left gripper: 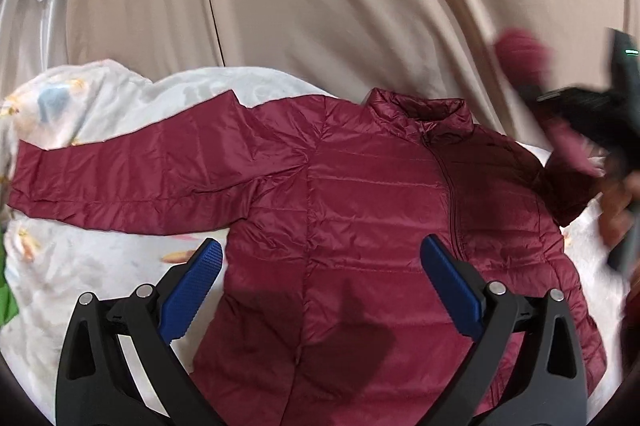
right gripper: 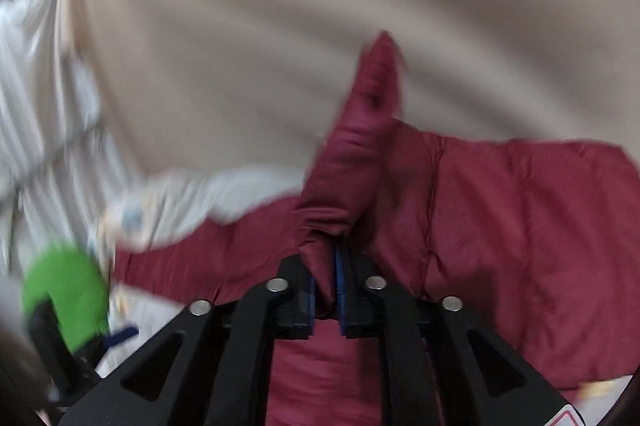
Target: Fold large clothes
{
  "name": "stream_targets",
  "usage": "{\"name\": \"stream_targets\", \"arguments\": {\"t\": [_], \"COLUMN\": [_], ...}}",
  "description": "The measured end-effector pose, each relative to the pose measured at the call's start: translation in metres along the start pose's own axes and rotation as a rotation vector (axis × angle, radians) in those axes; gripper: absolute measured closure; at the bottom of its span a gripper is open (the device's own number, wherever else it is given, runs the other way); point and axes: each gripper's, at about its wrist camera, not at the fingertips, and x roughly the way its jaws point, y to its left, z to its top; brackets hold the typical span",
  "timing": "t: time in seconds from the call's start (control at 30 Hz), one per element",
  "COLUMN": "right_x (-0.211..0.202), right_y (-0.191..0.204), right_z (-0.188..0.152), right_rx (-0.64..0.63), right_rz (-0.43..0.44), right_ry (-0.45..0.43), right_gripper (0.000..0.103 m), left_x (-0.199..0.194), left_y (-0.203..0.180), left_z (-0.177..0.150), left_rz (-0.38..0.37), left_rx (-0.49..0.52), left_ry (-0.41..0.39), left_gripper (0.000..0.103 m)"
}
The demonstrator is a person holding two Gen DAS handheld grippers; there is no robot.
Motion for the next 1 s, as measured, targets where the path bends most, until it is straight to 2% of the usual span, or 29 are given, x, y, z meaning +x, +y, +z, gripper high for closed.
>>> {"name": "stream_targets", "arguments": {"t": [0.07, 0.13, 0.23, 0.3, 0.33, 0.4, 0.43, 0.47, 0.53, 0.67, 0.73, 0.8, 0.83, 0.87, 0.93, 0.97, 1.0], "right_x": [0.055, 0.081, 0.06, 0.026, 0.011, -0.026, -0.047, -0.059, -0.089, -0.119, -0.122, -0.116, -0.112, -0.106, -0.088, -0.08, -0.076], "right_y": [0.024, 0.039, 0.041, 0.025, 0.017, -0.016, -0.044, -0.063, -0.119, -0.191, -0.212, -0.225, -0.225, -0.227, -0.224, -0.22, -0.216], "right_z": [-0.022, -0.036, -0.039, -0.036, -0.036, -0.039, -0.042, -0.045, -0.054, -0.076, -0.083, -0.085, -0.085, -0.084, -0.081, -0.078, -0.076], "right_rx": [-0.037, -0.057, -0.05, -0.059, -0.065, -0.057, -0.03, 0.0, 0.145, 0.351, 0.396, 0.427, 0.43, 0.43, 0.42, 0.412, 0.402], "right_rz": [0.001, -0.004, 0.041, 0.021, -0.011, -0.114, -0.197, -0.235, -0.312, -0.364, -0.376, -0.367, -0.365, -0.363, -0.357, -0.35, -0.333], "right_ry": [0.096, 0.137, 0.1, 0.039, 0.011, -0.035, -0.051, -0.056, -0.072, -0.091, -0.083, -0.074, -0.068, -0.06, -0.039, -0.029, -0.028], "right_gripper": [0.066, 0.066, 0.063, 0.045, 0.042, 0.039, 0.039, 0.039, 0.038, 0.037, 0.037, 0.037, 0.037, 0.037, 0.038, 0.053, 0.085], "left_x": [0.009, 0.02, 0.035, 0.045, 0.051, 0.065, 0.075, 0.083, 0.108, 0.157, 0.173, 0.182, 0.182, 0.181, 0.174, 0.167, 0.162], "left_y": [0.004, 0.011, 0.02, 0.019, 0.015, 0.006, -0.001, -0.005, -0.016, -0.032, -0.03, -0.026, -0.025, -0.023, -0.024, -0.027, -0.028], "left_z": [-0.001, -0.002, -0.003, -0.002, 0.0, 0.002, 0.002, 0.001, 0.001, 0.008, 0.007, 0.009, 0.012, 0.016, 0.025, 0.032, 0.038], "left_rz": [-0.026, -0.042, -0.072, -0.089, -0.105, -0.134, -0.162, -0.177, -0.212, -0.166, -0.155, -0.141, -0.146, -0.151, -0.153, -0.139, -0.126], "left_rx": [-0.023, -0.048, -0.075, -0.078, -0.073, -0.069, -0.071, -0.075, -0.081, -0.075, -0.093, -0.112, -0.108, -0.097, -0.089, -0.071, -0.054], "left_ry": [0.03, 0.069, 0.107, 0.111, 0.11, 0.114, 0.124, 0.135, 0.172, 0.221, 0.249, 0.258, 0.247, 0.236, 0.21, 0.18, 0.155], "left_gripper": [0.006, 0.006, 0.006, 0.006, 0.006, 0.006, 0.006, 0.006, 0.006, 0.007, 0.025, 0.057, 0.067, 0.091, 0.094, 0.097, 0.098]}}
